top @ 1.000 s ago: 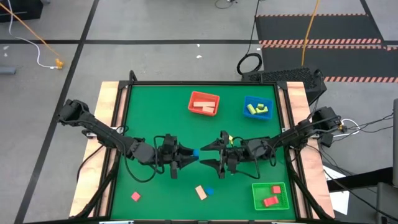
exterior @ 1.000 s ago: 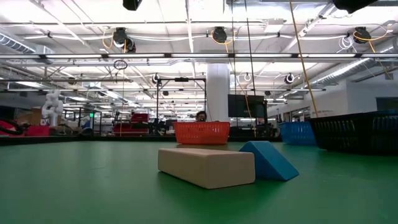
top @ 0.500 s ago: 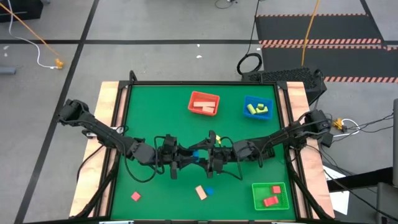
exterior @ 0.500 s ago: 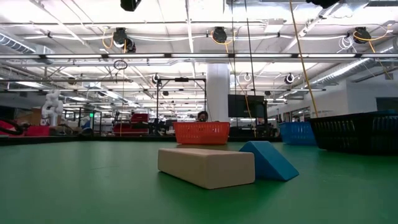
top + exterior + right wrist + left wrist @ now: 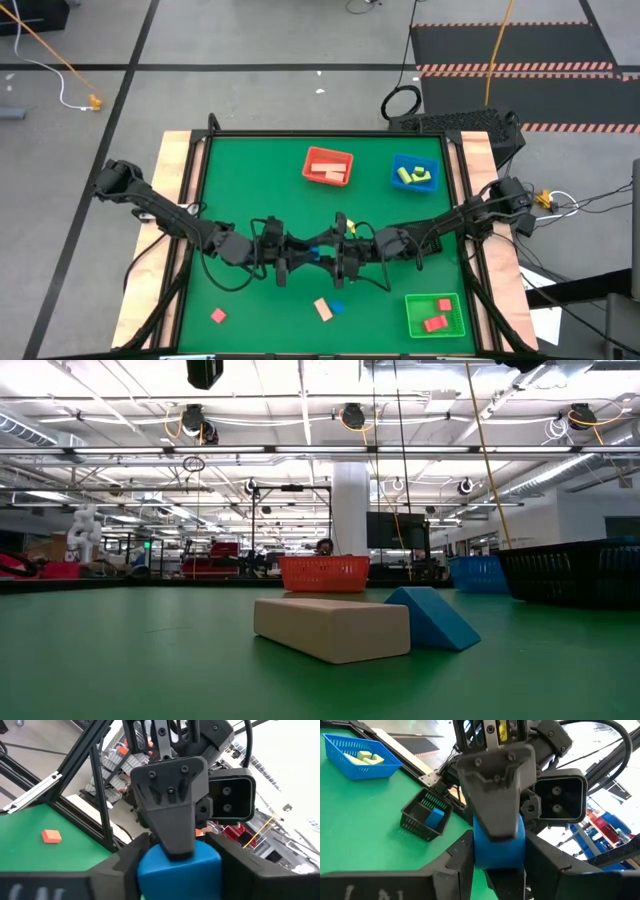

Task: Sort & place blocks by color
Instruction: Put the left blue block into the black bin

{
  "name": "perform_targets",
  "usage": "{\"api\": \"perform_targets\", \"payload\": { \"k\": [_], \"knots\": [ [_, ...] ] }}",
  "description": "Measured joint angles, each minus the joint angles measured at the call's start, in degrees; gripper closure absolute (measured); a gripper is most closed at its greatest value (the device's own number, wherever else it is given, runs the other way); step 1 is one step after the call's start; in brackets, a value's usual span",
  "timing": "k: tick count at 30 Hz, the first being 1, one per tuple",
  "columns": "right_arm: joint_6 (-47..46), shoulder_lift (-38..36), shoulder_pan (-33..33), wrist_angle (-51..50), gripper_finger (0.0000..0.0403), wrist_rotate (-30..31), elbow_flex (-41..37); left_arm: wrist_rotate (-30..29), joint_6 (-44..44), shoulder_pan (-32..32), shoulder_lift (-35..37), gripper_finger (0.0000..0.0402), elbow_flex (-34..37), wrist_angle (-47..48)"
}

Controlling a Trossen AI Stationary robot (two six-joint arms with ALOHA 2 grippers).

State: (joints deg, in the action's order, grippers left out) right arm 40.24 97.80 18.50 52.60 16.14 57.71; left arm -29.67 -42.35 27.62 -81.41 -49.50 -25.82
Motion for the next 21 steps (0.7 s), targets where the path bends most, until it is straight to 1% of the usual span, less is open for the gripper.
{"api": "perform_targets", "payload": {
  "k": [2,3,8,11,12,17,21],
  "knots": [
    [-0.6,0.0,0.0,-0.2,0.0245,0.0,0.0,-0.2,-0.8,0.0,0.0,0.0266,0.0,-0.2],
    [-0.8,0.0,0.0,-0.3,0.0250,0.0,0.0,-0.2,-1.2,0.0,0.0,0.0265,0.0,-0.3],
    [-1.0,0.0,0.2,-1.0,0.0250,0.1,0.0,0.0,-1.3,0.0,0.0,0.0265,0.0,0.0],
    [-1.8,0.0,0.8,-1.0,0.0250,0.7,0.0,0.4,-2.6,0.0,0.0,0.0253,0.0,0.3],
    [-2.0,0.0,1.1,-1.1,0.0250,1.7,0.0,0.3,-2.4,0.0,0.0,0.0246,0.0,0.4],
    [-2.4,-0.2,2.5,-2.3,0.0256,13.2,0.0,0.0,0.0,-0.1,0.0,0.0199,0.0,1.3],
    [-2.1,-0.2,3.4,-4.5,0.0256,18.8,0.0,-0.7,1.3,-0.6,-0.1,0.0169,0.0,2.1]
  ]
}}
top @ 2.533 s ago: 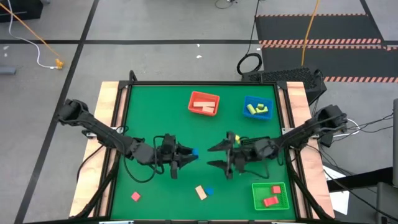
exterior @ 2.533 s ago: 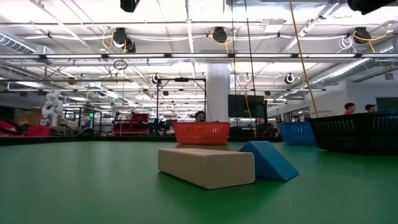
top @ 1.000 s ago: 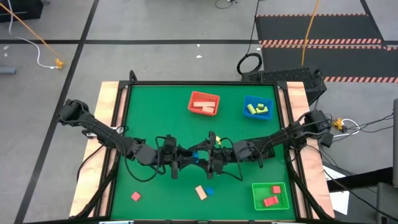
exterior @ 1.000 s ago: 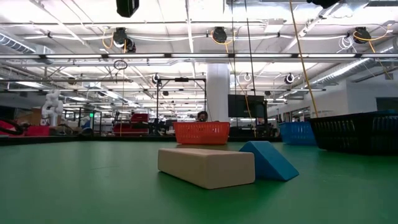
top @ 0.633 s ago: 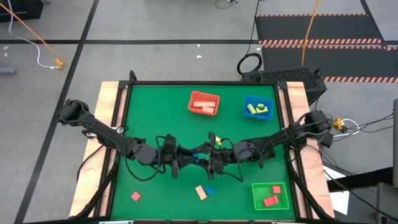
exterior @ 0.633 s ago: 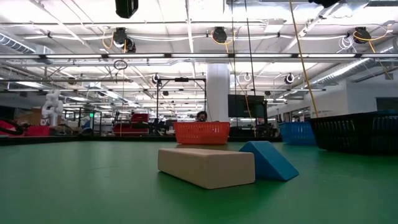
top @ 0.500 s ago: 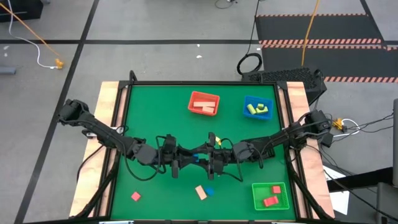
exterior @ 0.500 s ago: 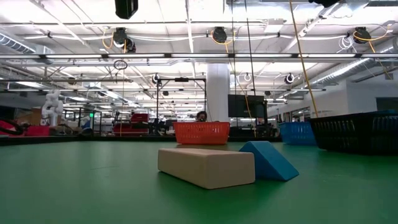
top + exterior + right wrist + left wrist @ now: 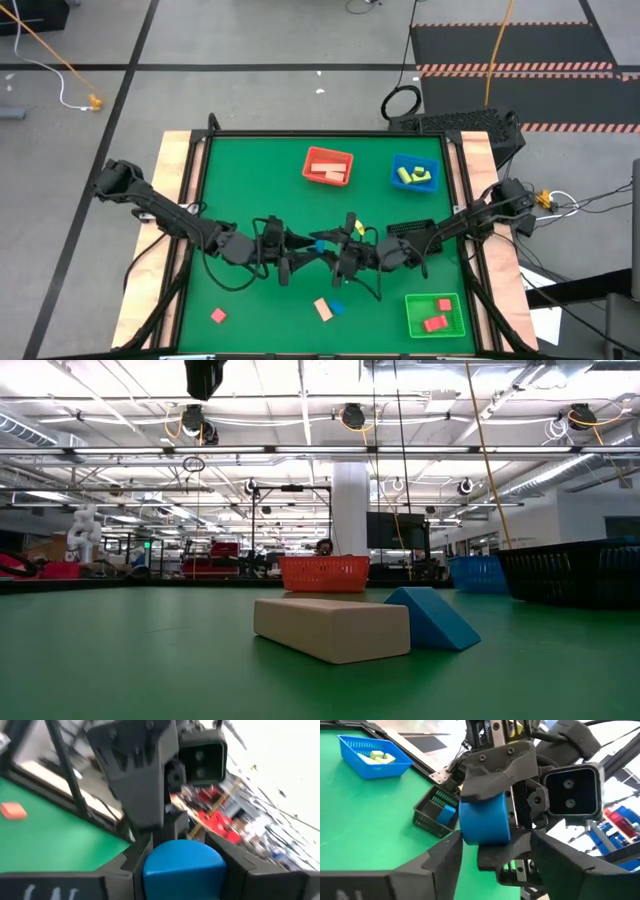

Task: Sort & place blocks by color
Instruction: Put the left blue block into the black bin

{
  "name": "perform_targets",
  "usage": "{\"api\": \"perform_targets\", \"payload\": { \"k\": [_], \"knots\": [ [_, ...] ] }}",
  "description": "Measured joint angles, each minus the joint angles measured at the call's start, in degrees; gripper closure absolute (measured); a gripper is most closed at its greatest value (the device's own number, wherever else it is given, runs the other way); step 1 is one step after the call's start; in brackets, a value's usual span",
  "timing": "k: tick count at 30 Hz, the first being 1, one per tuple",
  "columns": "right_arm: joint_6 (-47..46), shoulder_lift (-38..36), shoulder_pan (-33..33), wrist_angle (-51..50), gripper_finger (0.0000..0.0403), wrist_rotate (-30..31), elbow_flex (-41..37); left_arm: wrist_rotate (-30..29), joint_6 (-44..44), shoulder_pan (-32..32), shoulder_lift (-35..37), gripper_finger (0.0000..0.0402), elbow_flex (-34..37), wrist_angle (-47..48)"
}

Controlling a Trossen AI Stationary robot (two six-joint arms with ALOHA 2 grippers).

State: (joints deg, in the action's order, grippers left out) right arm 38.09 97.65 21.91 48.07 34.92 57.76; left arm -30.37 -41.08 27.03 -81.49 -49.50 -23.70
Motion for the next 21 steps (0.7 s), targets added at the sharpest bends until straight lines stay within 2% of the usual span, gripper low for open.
{"api": "perform_targets", "payload": {
  "k": [5,9,14,15,19,21],
  "knots": [
    [3.9,-0.5,2.0,-4.7,0.0256,13.6,-0.1,-0.1,-1.1,-1.3,0.0,0.0146,0.0,3.4],
    [6.2,-2.5,3.7,-10.4,0.0256,30.2,-0.1,0.5,-1.6,-1.4,0.0,0.0139,0.0,5.3],
    [4.6,-5.5,7.0,-21.2,0.0256,53.9,-0.1,0.3,-1.9,-1.5,0.1,0.0138,0.0,5.9],
    [4.1,-6.0,7.8,-22.6,0.0256,55.2,-0.2,0.3,-1.9,-1.5,0.1,0.0138,0.0,6.1],
    [-5.0,-8.9,11.5,-22.0,0.0249,52.6,-3.1,0.3,-1.5,-1.3,0.1,0.0138,0.0,6.7],
    [-9.8,-10.0,12.9,-22.0,0.0252,54.7,-5.0,0.2,-1.5,-1.3,0.1,0.0138,0.0,7.2]
  ]
}}
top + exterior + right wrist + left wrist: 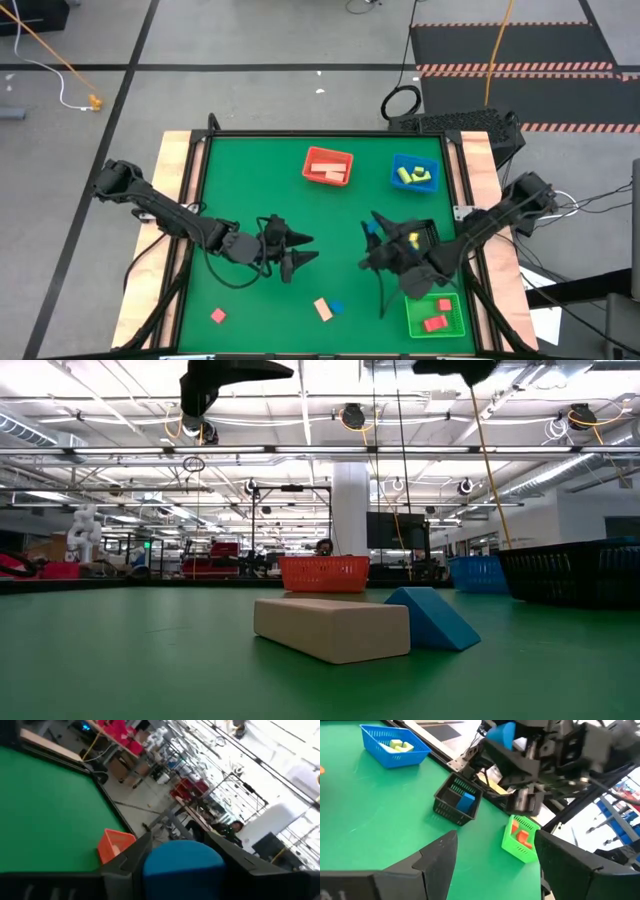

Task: Sort & place blocks by color
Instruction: Put the left blue block into the black bin

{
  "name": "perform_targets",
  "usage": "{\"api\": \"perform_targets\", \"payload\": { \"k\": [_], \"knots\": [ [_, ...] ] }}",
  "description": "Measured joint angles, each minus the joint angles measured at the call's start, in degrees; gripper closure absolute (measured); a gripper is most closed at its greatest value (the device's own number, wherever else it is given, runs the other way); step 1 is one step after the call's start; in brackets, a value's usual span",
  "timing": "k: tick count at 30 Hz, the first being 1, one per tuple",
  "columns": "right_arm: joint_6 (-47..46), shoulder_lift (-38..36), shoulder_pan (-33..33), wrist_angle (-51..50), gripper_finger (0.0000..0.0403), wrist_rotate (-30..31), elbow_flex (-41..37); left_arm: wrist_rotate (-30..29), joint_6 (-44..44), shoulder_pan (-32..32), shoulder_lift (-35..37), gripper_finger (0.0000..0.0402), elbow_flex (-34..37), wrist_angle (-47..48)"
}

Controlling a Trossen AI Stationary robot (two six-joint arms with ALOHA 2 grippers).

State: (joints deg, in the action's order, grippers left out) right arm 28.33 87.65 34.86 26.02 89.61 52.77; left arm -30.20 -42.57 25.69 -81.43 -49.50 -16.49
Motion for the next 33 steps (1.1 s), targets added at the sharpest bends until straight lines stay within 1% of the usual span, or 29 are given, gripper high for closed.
{"api": "perform_targets", "payload": {
  "k": [2,6,11,14,19,21,24,27,29,31,33],
  "knots": [
    [-4.9,-1.2,1.2,0.0,0.0256,-0.4,-2.5,0.0,-0.1,0.0,0.0,0.0138,0.0,0.0],
    [-20.7,-4.5,2.9,0.6,0.0256,-7.4,-8.4,0.0,-0.1,0.0,0.0,0.0137,0.0,0.0],
    [-42.2,-9.5,3.2,0.2,0.0255,-25.8,-17.0,0.0,-0.2,0.0,0.0,0.0137,0.0,0.0],
    [-53.4,-13.7,3.1,-3.4,0.0250,-33.2,-20.6,-0.1,-0.2,-0.1,0.0,0.0137,0.0,0.0],
    [-69.1,-23.4,2.9,-19.9,0.0255,-39.9,-21.2,-0.1,-0.2,-0.2,0.0,0.0137,0.0,0.0],
    [-75.1,-27.0,2.3,-27.2,0.0255,-43.9,-21.2,-0.2,-0.2,-0.2,0.0,0.0137,0.0,0.0],
    [-87.5,-31.5,0.5,-38.2,0.0252,-51.4,-21.2,-0.3,-0.2,-0.2,0.0,0.0137,0.0,0.0],
    [-100.5,-33.5,-1.7,-50.1,0.0245,-59.3,-21.2,-0.3,-0.2,-0.2,0.0,0.0137,0.0,0.3],
    [-106.7,-33.9,-2.9,-56.5,0.0245,-64.1,-21.2,-0.3,-0.9,-0.1,0.0,0.0137,0.0,1.9],
    [-110.1,-33.9,-3.8,-61.5,0.0249,-67.2,-21.2,-0.2,-2.4,-0.2,0.0,0.0137,0.0,4.4],
    [-111.5,-33.9,-4.5,-64.3,0.0253,-68.2,-21.2,-0.2,-4.3,-0.2,0.0,0.0137,0.0,7.3]
  ]
}}
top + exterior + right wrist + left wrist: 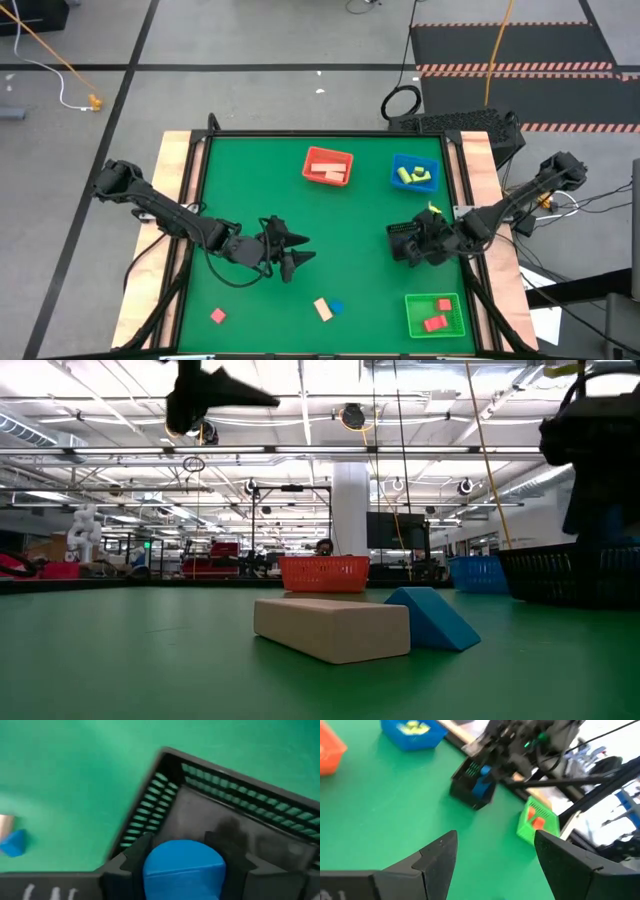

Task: Sort & place blocks by color
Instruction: Put the left blue block into the black bin, then put the orange block into the green bin

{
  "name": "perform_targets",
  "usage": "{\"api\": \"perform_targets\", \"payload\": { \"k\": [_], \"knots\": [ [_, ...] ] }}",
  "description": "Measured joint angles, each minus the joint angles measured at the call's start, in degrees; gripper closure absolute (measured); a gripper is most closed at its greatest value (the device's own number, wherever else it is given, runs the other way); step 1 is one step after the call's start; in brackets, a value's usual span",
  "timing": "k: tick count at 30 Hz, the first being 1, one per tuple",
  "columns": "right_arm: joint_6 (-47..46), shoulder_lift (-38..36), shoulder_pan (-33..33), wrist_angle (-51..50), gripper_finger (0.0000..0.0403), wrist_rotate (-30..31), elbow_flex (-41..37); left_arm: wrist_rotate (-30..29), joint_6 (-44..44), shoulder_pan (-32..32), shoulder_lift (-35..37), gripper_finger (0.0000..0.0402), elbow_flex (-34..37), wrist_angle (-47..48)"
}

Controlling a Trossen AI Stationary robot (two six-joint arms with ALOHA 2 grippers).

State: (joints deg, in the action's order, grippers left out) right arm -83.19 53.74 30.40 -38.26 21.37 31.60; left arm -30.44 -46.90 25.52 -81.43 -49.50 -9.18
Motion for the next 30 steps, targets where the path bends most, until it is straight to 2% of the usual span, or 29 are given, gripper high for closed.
{"api": "perform_targets", "payload": {
  "k": [4,11,17,20,24,27,30],
  "knots": [
    [0.1,0.0,-1.2,-1.9,0.0250,-0.5,0.0,0.0,-4.7,0.0,0.0,0.0137,0.0,6.5],
    [3.2,0.0,-3.1,-1.8,0.0202,-0.6,0.0,0.3,-10.9,0.5,0.0,0.0137,0.0,15.7],
    [7.8,-0.5,-5.0,1.9,0.0162,-0.7,0.0,5.2,-13.4,0.5,0.0,0.0137,0.0,21.4],
    [11.6,-1.5,-6.7,8.3,0.0151,-0.6,0.0,9.6,-11.4,0.6,0.0,0.0137,0.0,21.8],
    [23.4,-2.1,-8.6,24.4,0.0150,-0.6,0.0,18.3,-9.2,1.7,0.0,0.0137,0.0,23.6],
    [33.5,-0.9,-9.5,37.9,0.0151,-0.4,0.0,28.2,-13.0,3.1,0.0,0.0137,0.0,24.6],
    [41.8,1.2,-9.9,47.1,0.0151,-0.4,0.0,35.9,-21.5,5.4,0.0,0.0137,0.0,27.0]
  ]
}}
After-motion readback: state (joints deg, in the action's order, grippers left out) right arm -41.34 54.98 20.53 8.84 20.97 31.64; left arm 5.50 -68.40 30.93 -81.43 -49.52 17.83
